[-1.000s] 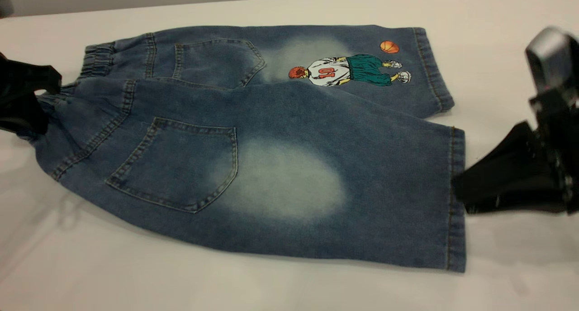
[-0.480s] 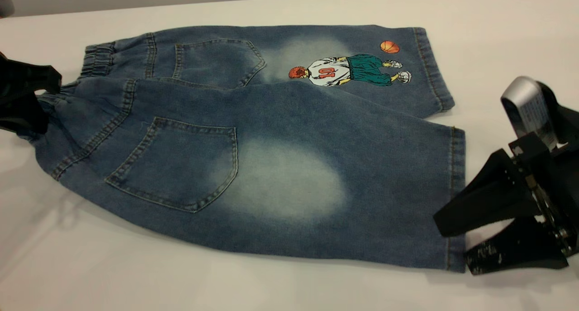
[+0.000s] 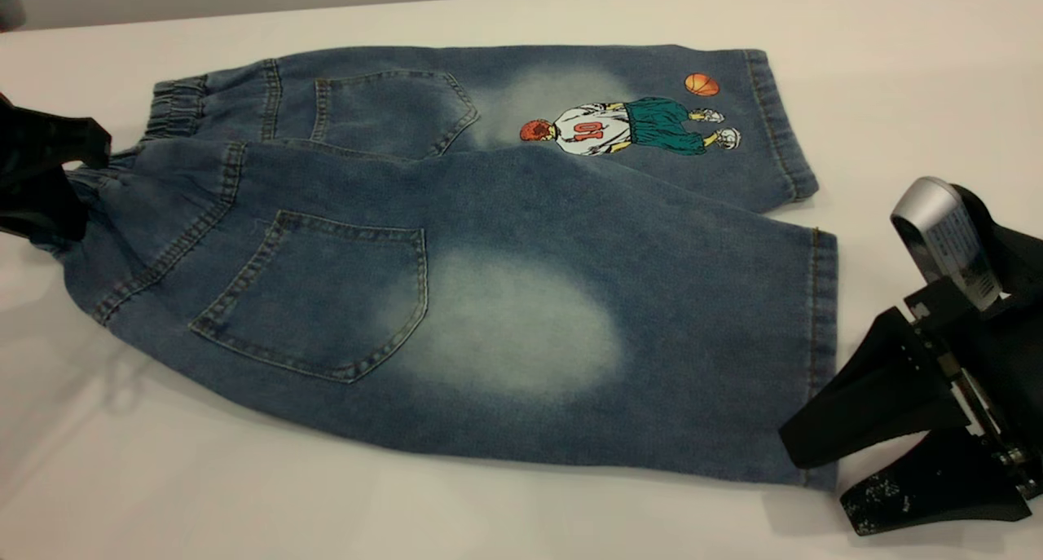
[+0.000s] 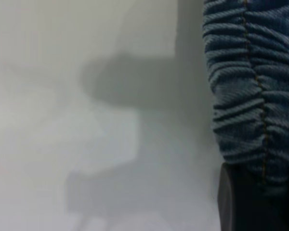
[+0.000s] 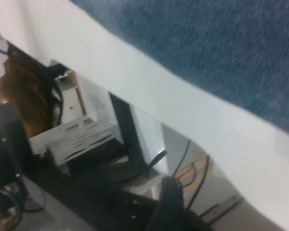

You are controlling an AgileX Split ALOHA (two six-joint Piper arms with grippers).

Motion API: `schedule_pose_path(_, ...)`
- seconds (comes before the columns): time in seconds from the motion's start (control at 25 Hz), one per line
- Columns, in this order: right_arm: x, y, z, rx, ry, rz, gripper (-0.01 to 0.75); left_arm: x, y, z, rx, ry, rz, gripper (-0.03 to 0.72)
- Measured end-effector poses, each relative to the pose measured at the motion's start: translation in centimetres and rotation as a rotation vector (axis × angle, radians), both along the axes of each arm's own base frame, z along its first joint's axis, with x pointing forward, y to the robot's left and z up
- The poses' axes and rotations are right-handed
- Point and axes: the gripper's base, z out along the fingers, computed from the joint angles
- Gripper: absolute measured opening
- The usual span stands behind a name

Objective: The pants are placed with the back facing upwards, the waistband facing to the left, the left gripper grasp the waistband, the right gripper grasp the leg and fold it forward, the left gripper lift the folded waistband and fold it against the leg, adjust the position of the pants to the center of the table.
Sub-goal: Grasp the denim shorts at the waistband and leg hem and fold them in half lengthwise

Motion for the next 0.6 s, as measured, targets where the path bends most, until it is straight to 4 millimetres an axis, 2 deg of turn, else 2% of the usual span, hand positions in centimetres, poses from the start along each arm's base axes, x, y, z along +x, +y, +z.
schedule_pose_path(0.44, 0.38, -0.19, -0.43, -0.039, -0.066, -0.007, 0.544, 0.00, 0.00, 0.00, 0.000, 0.000, 0.000, 0.162)
schedule_pose_path(0.6, 0.95, -0.16, -0.45, -0.043, -0.078, -0.076, 0.539, -0.01, 0.00, 0.00, 0.000, 0.001, 0.001, 0.162)
